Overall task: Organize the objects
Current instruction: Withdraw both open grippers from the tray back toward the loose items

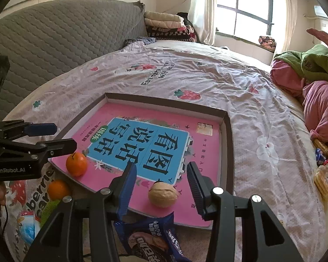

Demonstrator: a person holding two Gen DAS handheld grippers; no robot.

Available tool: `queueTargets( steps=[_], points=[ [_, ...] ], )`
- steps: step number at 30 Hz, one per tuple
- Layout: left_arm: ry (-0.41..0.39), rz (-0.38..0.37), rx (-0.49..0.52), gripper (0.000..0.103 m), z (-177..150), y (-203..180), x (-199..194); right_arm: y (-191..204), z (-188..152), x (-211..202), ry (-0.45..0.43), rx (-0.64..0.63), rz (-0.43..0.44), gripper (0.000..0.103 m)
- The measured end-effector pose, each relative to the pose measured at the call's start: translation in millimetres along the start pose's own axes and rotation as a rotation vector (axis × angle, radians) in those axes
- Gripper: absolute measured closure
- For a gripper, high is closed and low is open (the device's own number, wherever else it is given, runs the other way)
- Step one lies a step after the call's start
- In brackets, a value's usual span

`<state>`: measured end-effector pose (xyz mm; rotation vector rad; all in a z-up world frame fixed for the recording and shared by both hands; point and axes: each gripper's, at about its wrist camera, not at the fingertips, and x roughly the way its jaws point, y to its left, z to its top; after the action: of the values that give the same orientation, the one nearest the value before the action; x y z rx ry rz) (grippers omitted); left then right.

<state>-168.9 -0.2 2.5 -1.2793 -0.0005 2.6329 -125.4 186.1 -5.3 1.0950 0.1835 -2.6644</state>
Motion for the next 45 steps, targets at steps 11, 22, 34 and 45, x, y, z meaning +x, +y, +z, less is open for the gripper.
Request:
queueTargets(
  steps=[11,22,34,45],
  points=[
    [-0.045,-0.020,0.000,0.032,-0.4,-6.4,-24.0,4.0,3.6,-24.6,-0.063,0.013,-0.004,0.055],
    [-0.083,-0.016,-0.001,0.032,-6.9,-9.8,-43.2,8.7,-0.3,-44.7,-0.108,0.014,-0.007,0.054],
    [-0.126,0.028,0.007,0.032,-25.5,-11.1,-58.8,9.0,-8.5,-65.8,-0.148,0.037,-0.009,0.046],
    [-0.126,0.020,0.008,0.032,-46.7,-12.7,-68.0,8.6,-25.3,-78.9,-0.146,0.068,0.004,0.046]
  ],
)
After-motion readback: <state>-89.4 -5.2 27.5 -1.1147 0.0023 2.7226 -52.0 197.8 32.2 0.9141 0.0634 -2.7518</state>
